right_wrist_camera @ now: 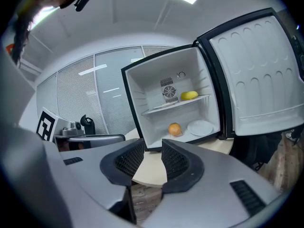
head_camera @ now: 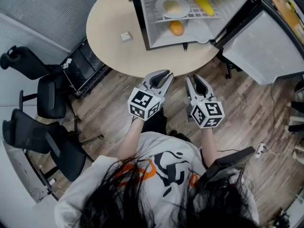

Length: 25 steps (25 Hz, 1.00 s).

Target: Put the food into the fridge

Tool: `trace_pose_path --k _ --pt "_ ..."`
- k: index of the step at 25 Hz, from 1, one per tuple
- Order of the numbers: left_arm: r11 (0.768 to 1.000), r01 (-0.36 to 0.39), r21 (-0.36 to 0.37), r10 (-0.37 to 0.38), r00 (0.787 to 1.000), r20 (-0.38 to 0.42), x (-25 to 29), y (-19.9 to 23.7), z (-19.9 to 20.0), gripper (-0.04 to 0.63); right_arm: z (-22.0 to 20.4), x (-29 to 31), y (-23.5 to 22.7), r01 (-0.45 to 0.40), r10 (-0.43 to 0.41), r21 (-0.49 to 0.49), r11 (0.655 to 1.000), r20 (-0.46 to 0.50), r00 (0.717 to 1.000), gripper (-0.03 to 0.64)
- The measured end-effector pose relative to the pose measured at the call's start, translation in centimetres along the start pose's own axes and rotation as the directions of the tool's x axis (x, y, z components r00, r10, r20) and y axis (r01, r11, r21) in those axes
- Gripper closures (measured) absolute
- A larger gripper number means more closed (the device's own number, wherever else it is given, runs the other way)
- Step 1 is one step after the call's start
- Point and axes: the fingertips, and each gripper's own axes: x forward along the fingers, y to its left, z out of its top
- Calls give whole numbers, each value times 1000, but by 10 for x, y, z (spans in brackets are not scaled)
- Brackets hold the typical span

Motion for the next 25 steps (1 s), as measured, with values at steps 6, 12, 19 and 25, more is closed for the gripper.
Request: trace_pose_path --k 6,12,19,25 --pt "999 -12 39 12 1000 3 -7 -59 -5 551 -8 -60 -9 -20 20 2 1000 25 999 500" --pt "998 -34 59 33 999 11 -24 -122 -17 551 -23 -119 -14 -49 49 -11 999 28 998 509" --pt "996 -46 79 47 999 -14 -42 -175 -39 551 -42 -168 -13 -77 76 14 997 37 996 520" --pt "993 -63 101 68 997 -38 -62 -197 -51 551 -56 -190 -1 -106 105 29 994 41 994 525"
